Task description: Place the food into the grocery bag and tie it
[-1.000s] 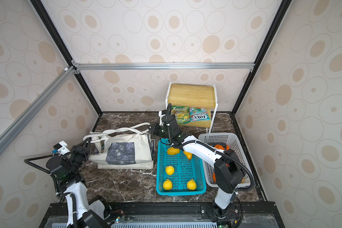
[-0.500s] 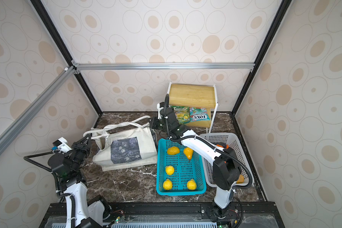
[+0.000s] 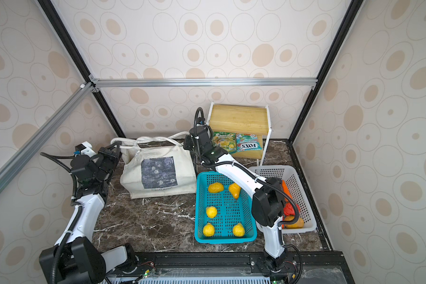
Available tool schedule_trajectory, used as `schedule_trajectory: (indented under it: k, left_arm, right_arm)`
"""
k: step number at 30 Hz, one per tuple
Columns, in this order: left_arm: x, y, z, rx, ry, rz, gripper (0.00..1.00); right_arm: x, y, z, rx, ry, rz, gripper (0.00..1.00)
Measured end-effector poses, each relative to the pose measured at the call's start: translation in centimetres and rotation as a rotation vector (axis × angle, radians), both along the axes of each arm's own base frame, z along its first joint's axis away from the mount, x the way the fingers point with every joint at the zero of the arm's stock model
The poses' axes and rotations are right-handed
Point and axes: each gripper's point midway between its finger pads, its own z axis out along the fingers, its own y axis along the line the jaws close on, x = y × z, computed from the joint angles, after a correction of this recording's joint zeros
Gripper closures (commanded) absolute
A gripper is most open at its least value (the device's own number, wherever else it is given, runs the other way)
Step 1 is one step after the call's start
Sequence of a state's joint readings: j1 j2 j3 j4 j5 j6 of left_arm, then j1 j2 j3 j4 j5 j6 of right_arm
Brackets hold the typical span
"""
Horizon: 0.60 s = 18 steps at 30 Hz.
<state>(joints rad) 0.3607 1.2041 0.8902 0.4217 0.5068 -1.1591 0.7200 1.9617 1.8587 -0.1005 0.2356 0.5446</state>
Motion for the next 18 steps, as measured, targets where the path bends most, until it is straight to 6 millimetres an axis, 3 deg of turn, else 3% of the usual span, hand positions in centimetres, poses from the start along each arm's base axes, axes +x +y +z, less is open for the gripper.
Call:
schedule_trajectory:
  k: [3,6,13,18]
  left_arm:
    - [0.8,-0.2,1.1,0.018,-0.015,-0.026,1.00]
    - [0.7,-0.6,0.7,0.018,-0.014,-0.047,1.00]
    - [0.0,-1.2,-5.1,0.008,0.057,-0.072,1.00]
    - [-0.3,-1.2,-4.3,0.029,0.022,-0.072,0.95]
  right_arm:
    - [0.2,-0.1,0.8,-0.004,-0.032,-0.005,1.00]
    - [0.3,-0.3,0.2,-0.016,-0.031,-0.021,1.00]
    - [0.2,-1.3,-3.5,-0.069,0.010,-0.047,1.00]
    - [-0.7,-1.1,-2.3,-0.075,-0.012,0.004,0.90]
